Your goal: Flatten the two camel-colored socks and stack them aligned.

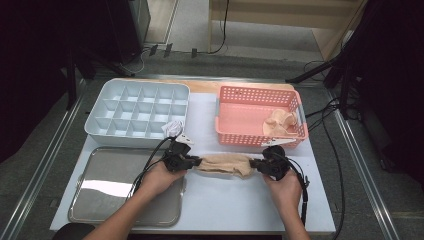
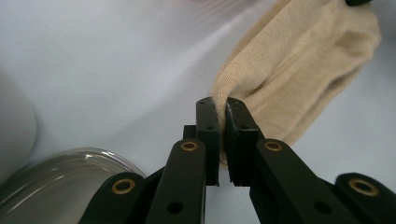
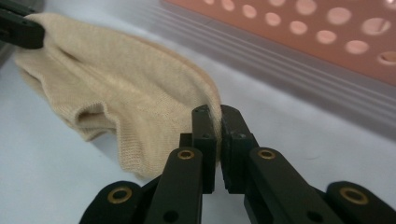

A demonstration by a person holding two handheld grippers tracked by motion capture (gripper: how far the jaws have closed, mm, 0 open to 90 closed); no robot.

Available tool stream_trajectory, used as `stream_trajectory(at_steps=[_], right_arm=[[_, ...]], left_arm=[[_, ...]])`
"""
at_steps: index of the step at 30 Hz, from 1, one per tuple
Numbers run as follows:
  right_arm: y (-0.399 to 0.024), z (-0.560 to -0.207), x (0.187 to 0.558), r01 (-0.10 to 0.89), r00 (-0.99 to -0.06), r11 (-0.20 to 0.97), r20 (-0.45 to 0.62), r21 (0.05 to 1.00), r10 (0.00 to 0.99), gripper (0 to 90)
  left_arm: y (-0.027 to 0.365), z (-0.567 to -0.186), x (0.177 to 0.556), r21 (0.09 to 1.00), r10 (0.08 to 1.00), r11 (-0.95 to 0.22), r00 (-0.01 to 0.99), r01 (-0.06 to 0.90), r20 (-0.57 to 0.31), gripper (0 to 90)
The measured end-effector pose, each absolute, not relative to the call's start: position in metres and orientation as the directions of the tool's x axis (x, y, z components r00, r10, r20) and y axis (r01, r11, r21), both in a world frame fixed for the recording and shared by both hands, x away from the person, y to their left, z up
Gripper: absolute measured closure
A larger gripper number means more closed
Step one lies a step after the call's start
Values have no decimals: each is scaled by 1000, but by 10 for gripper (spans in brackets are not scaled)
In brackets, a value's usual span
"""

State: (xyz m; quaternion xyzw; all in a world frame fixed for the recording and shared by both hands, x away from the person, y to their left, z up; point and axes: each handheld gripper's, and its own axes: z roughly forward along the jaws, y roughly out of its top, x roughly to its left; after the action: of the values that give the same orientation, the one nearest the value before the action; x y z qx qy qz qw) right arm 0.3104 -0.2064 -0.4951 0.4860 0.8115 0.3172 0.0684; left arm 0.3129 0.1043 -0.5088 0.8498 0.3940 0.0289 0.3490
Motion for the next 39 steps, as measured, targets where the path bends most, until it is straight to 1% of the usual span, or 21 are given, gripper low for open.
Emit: stream_trajectory(at_steps=[4,6,7,12,19,26,36,37,39], right_arm=[[-208,-497,313,756,-510,313,219,575,832,872],[-208,-496,313,756,-516,309,234,577,824,869],[-206,-495,313,757,-518,308,243,576,820,867],[-203,-494,313,744,-541,331,233,581,808,861],[-203,-491,313,748,-544,329,248,576,802,861],[-203,-491,314,750,-545,327,256,575,799,859],[-202,-488,314,757,-541,316,278,572,794,857],[-202,-488,314,758,-540,315,280,571,794,857],[-202,-488,314,759,-540,313,282,570,793,857]], left_arm=[[103,-508,312,621,676,-426,688,658,-265,855],[101,-508,310,629,672,-429,694,648,-257,831],[101,-507,310,630,669,-432,698,645,-255,816],[103,-502,308,647,655,-422,707,635,-266,678],[104,-493,308,662,648,-420,716,620,-259,602],[102,-488,308,677,638,-416,725,608,-258,619],[100,-483,308,693,618,-402,735,599,-278,618],[99,-483,308,694,615,-397,735,600,-284,624],[96,-483,308,693,601,-405,744,597,-290,667]])
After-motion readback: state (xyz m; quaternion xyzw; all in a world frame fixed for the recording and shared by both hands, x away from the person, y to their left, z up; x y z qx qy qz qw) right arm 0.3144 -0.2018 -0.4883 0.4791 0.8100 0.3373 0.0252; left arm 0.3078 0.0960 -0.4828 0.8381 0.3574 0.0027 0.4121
